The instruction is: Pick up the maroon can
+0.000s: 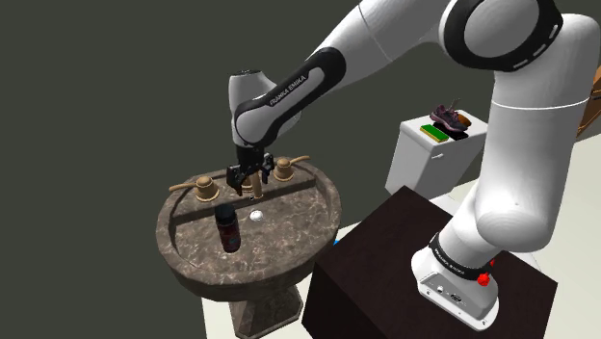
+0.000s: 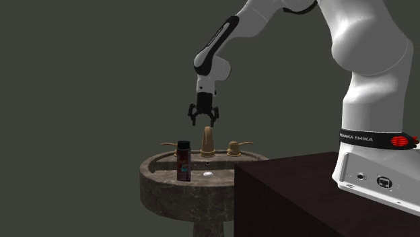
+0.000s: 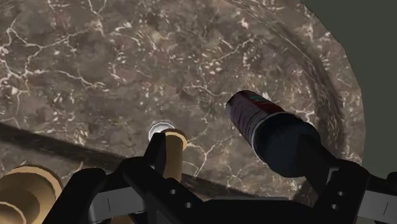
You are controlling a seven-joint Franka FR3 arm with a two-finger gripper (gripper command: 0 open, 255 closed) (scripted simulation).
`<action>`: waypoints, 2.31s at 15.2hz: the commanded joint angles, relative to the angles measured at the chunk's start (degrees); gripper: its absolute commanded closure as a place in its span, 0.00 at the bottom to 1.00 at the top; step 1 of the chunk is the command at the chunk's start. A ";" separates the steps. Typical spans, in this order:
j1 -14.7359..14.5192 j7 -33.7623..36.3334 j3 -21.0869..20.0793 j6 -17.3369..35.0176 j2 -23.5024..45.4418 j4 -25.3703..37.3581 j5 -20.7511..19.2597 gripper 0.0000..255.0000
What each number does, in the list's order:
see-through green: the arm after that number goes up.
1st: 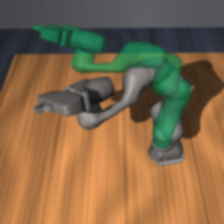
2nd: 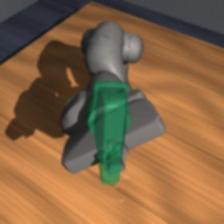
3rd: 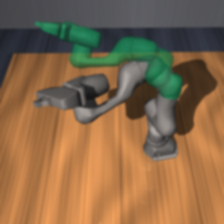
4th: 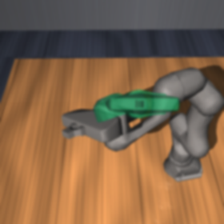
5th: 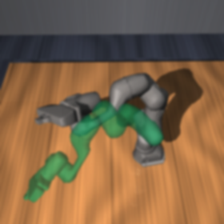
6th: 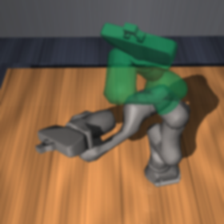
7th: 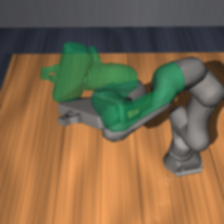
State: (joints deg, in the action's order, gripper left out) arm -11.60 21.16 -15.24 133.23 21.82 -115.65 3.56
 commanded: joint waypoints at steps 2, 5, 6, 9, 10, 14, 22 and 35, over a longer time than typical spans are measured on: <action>-1.49 1.48 -0.03 0.76 6.42 5.97 -0.38 0.00; -3.16 2.80 0.04 0.78 12.86 12.76 -0.70 0.00; -3.73 3.20 0.08 0.64 15.04 15.21 -0.78 0.00; -5.15 4.06 0.19 0.00 20.28 21.44 -0.92 0.00; -5.22 4.00 0.26 0.46 20.83 21.53 -0.98 0.00; -5.49 3.79 0.56 2.22 23.10 22.01 -1.24 0.00; -5.66 3.65 0.75 3.46 24.57 22.21 -1.39 1.00; -5.19 4.03 0.23 0.27 20.58 21.47 -0.95 1.00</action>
State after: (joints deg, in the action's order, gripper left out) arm -16.84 25.14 -14.92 133.86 42.95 -94.02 2.54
